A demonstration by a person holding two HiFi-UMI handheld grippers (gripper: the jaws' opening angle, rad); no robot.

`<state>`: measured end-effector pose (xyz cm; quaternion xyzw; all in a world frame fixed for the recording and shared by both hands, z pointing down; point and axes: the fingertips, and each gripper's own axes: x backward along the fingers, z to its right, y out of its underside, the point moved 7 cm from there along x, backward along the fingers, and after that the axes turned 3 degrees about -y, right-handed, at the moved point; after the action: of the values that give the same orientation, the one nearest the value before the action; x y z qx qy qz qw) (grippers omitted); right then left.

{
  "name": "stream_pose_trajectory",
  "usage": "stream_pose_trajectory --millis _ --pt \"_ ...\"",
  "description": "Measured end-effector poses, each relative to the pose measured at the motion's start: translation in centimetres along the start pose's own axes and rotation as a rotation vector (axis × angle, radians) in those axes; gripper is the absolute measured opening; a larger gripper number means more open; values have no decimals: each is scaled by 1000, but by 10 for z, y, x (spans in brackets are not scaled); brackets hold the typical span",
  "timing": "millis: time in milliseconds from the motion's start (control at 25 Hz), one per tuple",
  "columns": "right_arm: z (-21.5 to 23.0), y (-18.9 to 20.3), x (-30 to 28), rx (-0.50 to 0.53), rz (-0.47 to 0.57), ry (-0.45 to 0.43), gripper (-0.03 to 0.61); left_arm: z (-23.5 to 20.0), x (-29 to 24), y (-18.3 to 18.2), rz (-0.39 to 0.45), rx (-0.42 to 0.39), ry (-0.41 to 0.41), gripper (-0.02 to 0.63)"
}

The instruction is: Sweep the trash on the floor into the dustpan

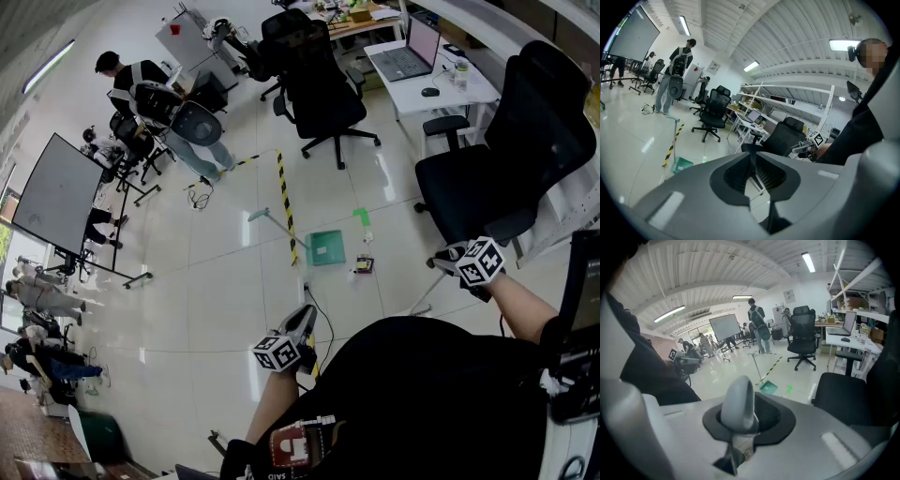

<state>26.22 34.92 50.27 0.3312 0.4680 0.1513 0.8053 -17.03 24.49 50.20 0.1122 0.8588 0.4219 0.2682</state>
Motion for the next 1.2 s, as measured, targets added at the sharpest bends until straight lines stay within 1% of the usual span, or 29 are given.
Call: stream_pose_trajectory --millis 160,320,440,600,720,800,960,1080,1200 --pt "10 -14 -22 2 -28 18 44 -26 -8 -2 17 9 17 38" --pt "10 -36 -56 -29 -48 58 44 -76 -8 -15 37 18 46 38" --pt "12 -65 -85 -47 -55 102 43 -124 -10 -31 46 8 80 38" --pt "12 -113 -109 -88 -43 185 43 -185 3 -58 5 -13 110 38" --pt "18 -152 -120 -96 -35 242 41 -222 10 -84 -7 -21 123 38" --pt "26 -173 -131 -92 -38 261 40 -242 8 -95 -13 -21 117 38" --pt "56 -201 -156 -73 -51 255 38 -261 -5 -101 -13 22 87 37" --pt "100 -228 -173 -56 -38 233 38 -263 -29 -103 -36 48 48 37" --pt "149 -259 -194 -9 -23 172 38 -258 -55 -104 -60 67 -22 37"
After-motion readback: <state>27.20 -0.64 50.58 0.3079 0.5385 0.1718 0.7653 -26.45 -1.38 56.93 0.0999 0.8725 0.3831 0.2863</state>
